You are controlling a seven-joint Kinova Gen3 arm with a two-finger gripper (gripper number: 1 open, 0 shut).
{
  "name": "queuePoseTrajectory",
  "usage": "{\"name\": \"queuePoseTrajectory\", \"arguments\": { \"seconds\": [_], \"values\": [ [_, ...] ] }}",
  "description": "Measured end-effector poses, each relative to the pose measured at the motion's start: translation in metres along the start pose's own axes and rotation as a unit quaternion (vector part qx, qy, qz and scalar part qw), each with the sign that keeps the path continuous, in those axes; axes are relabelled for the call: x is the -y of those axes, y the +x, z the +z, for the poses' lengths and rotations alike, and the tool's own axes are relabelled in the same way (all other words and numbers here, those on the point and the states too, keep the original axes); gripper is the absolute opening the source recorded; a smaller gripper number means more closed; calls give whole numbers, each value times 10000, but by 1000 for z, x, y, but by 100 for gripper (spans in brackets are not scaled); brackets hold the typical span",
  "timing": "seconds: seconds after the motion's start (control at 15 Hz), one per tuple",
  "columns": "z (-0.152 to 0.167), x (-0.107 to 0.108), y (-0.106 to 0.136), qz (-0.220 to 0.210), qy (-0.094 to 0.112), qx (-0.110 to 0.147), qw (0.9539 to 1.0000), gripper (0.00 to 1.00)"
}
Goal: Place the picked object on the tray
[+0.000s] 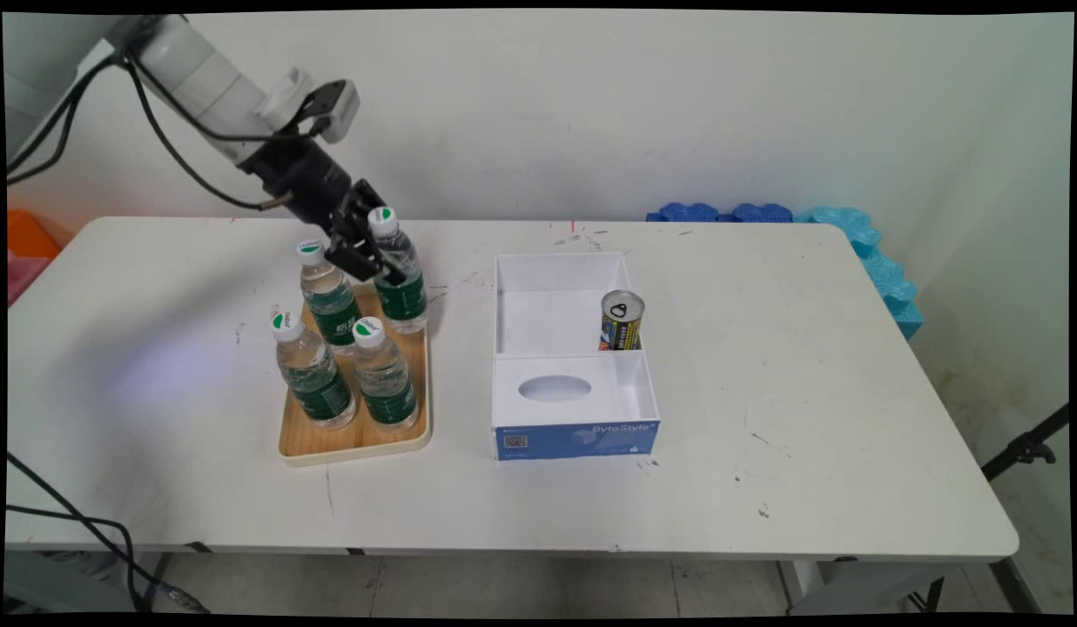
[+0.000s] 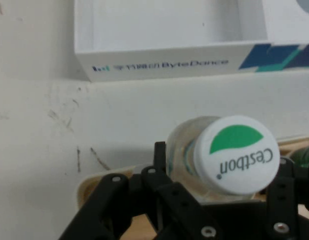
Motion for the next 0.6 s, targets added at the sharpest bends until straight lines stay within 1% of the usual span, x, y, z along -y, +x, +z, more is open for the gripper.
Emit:
{"name": "queuePoseTrajectory", "arguments": {
  "seconds": [0.33,0.6],
  "values": [
    [17,-1,-19,115,-94,71,9999,0],
    [27,-2,-27,189,-119,89,9997,0]
  ]
}}
